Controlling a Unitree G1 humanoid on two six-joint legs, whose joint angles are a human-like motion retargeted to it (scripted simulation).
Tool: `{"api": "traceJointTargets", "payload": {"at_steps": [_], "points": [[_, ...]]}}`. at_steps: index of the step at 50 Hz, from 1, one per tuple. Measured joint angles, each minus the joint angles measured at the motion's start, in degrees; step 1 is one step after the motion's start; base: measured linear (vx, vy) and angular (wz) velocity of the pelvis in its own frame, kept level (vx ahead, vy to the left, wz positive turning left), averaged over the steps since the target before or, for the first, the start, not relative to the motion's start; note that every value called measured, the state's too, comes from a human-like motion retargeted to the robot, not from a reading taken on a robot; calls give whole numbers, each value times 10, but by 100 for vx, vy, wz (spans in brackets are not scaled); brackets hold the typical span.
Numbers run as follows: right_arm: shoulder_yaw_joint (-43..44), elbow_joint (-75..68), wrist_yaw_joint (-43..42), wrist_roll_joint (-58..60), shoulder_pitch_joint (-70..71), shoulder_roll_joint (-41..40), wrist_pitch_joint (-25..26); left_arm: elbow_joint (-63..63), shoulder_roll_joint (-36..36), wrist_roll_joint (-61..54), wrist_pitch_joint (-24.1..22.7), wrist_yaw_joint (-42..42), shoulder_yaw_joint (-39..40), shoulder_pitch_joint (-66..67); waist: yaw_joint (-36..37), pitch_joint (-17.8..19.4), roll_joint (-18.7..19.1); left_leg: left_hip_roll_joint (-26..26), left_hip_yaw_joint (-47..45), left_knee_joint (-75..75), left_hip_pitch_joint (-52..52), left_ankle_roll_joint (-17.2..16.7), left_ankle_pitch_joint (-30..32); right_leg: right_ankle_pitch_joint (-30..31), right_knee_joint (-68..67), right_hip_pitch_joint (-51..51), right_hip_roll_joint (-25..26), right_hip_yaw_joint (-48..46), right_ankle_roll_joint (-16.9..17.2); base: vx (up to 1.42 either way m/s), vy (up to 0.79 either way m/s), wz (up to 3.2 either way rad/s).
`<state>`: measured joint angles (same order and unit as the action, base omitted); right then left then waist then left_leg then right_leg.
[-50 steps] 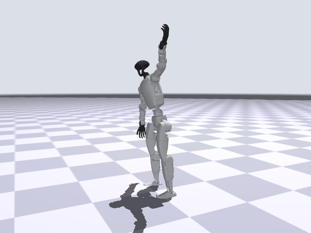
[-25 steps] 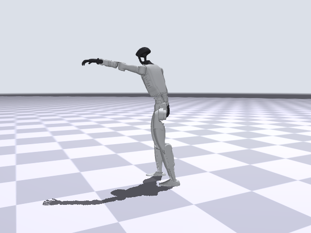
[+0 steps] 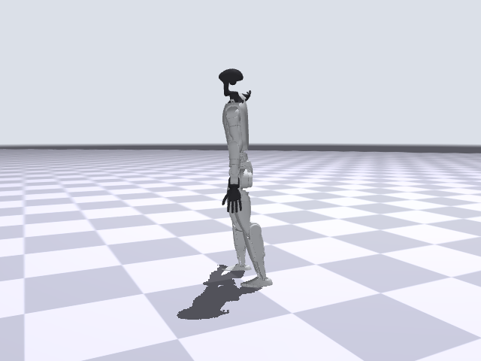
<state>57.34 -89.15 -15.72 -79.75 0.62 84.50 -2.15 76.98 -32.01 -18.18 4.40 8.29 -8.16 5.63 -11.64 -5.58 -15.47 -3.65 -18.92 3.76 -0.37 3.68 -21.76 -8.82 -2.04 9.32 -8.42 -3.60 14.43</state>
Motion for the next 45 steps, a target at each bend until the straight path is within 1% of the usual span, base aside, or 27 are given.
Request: {"api": "traceJointTargets", "payload": {"at_steps": [4, 7, 11, 15, 17, 18, 19, 22, 25, 27, 29, 33, 36, 39, 42, 45], "points": [[20, 39, 11, 42, 14, 108, 1, 8, -36, -70, -3, 32, 65, 55, 82, 5, -44, 0, 15, 2, -6, 0, 0, -3, -2, -2, -3, -17, 0, 1, 3, 36], [18, 80, 29, 83, 32, 178, 7, 0, -67, -129, -14, 67, 96, 68, 152, 21, -73, 1, 30, 5, -11, 0, 1, -5, -3, -7, -7, -32, 2, 2, 2, 45], [20, 157, 57, 152, 26, 248, 14, -16, -93, -203, -36, 100, 106, 41, 257, 63, -100, 3, 52, 10, -17, -2, 1, -10, -5, -17, -13, -55, -1, 2, 2, 53], [63, 242, 72, 271, -62, 311, 12, -28, -81, -242, -49, 98, 102, -15, 360, 115, -104, 5, 77, 16, -20, -4, 1, -18, -7, -30, -18, -80, -9, 1, 1, 57], [259, 249, 61, 383, -282, 396, 12, -26, -43, -251, -53, 84, 127, -24, 377, 124, -86, 5, 90, 20, -17, -4, 0, -22, -7, -43, -20, -92, -15, 0, 1, 60], [370, 253, 57, 446, -407, 433, 8, -32, -34, -254, -54, 76, 154, -9, 373, 115, -90, 6, 98, 21, -19, -4, 1, -24, -7, -46, -21, -100, -19, 1, 0, 66], [423, 264, 59, 502, -477, 445, 9, -38, -29, -259, -55, 67, 165, -7, 385, 115, -97, 7, 105, 22, -23, -4, 1, -25, -7, -47, -22, -107, -22, 1, 0, 67], [494, 300, 78, 652, -589, 445, 25, -58, -11, -284, -54, 40, 168, -31, 452, 140, -111, 12, 126, 27, -36, -2, 3, -30, -6, -51, -27, -126, -33, 0, 0, 65], [544, 306, 114, 742, -665, 445, 44, -70, 27, -322, -49, 13, 158, -65, 527, 176, -104, 17, 148, 32, -47, 0, 7, -33, -4, -56, -32, -148, -41, -1, 0, 70], [544, 292, 149, 767, -665, 445, 55, -72, 65, -345, -42, -6, 153, -95, 572, 207, -82, 22, 165, 33, -54, 0, 10, -35, -3, -61, -36, -165, -45, -3, 0, 79], [542, 270, 181, 772, -665, 445, 64, -71, 104, -364, -34, -25, 152, -122, 610, 233, -53, 26, 183, 33, -59, 0, 14, -38, -2, -67, -39, -183, -48, -3, 0, 87], [533, 218, 232, 772, -665, 445, 73, -62, 171, -391, -16, -59, 176, -163, 656, 267, 19, 36, 223, 25, -67, -5, 27, -42, -1, -81, -45, -226, -52, -4, 0, 96], [511, 182, 258, 785, -665, 445, 73, -52, 206, -408, -6, -64, 215, -188, 664, 278, 81, 42, 253, 14, -71, -13, 40, -46, -2, -92, -49, -258, -55, -5, 0, 97], [479, 154, 279, 807, -665, 445, 70, -40, 228, -427, -4, -47, 265, -211, 655, 281, 147, 47, 278, 1, -72, -23, 54, -49, -2, -101, -51, -286, -57, -6, 0, 83], [440, 134, 303, 826, -665, 445, 67, -27, 235, -451, -10, -18, 325, -236, 635, 279, 215, 50, 295, -11, -71, -34, 67, -52, -3, -108, -53, -306, -59, -6, 0, 59], [400, 120, 333, 833, -665, 445, 66, -20, 226, -480, -20, 8, 393, -259, 605, 274, 284, 52, 303, -18, -71, -42, 76, -53, -3, -111, -54, -317, -61, -6, -1, 30]]}}
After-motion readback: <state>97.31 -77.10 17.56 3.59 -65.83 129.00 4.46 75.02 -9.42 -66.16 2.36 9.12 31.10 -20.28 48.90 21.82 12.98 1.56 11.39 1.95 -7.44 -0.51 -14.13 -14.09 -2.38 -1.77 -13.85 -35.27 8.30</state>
